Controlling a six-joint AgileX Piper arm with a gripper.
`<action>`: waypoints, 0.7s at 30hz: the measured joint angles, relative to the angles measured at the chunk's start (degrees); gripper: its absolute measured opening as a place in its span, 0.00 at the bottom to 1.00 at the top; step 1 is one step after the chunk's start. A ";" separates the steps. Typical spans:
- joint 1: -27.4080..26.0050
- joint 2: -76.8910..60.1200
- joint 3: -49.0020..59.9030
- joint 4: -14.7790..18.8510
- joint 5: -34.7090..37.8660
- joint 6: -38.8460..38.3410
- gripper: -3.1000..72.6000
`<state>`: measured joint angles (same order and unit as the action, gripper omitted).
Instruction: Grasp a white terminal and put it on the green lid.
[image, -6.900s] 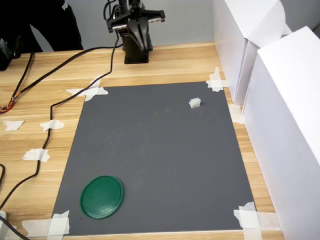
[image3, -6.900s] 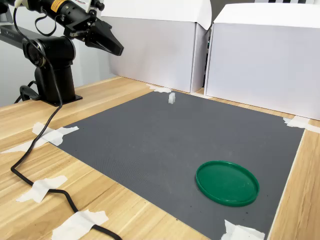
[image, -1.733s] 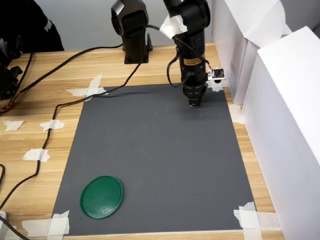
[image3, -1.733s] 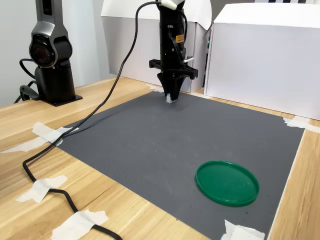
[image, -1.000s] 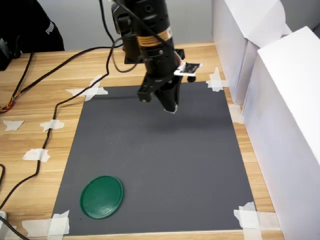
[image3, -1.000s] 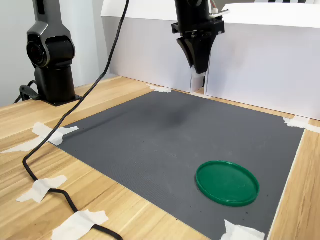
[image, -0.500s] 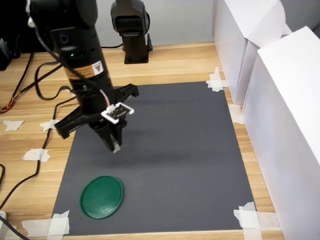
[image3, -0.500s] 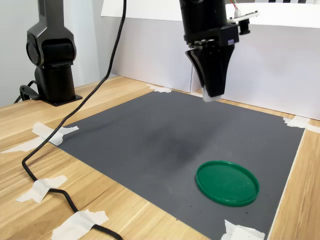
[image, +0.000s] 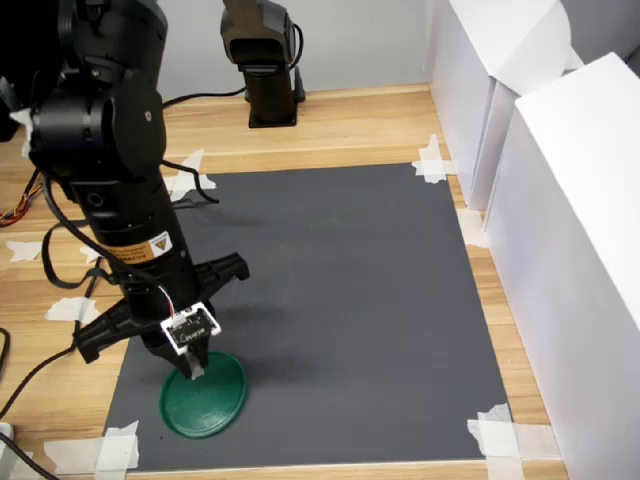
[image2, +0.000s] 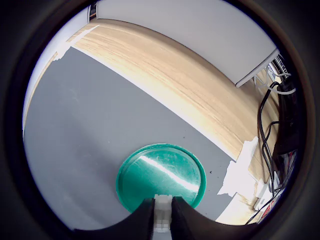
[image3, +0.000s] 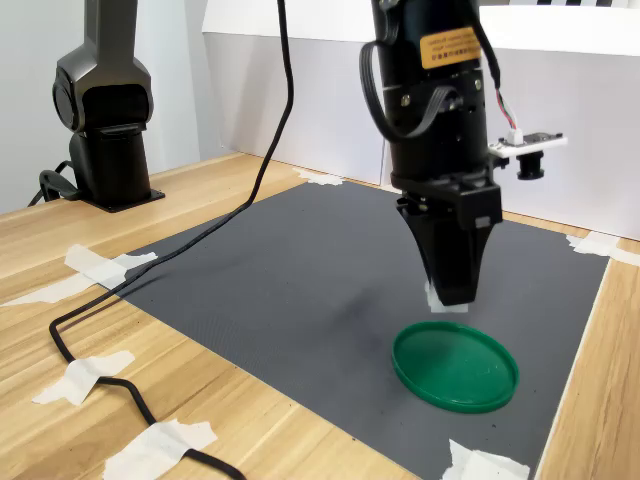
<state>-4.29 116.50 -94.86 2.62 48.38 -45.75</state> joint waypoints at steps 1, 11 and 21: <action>0.00 0.34 0.00 0.00 -0.16 0.00 0.16; 0.00 2.70 -0.06 -0.28 -2.04 -0.35 0.16; 0.00 3.06 -0.06 -0.41 -2.40 -2.19 0.31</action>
<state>-4.29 119.55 -94.92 2.21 45.98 -47.94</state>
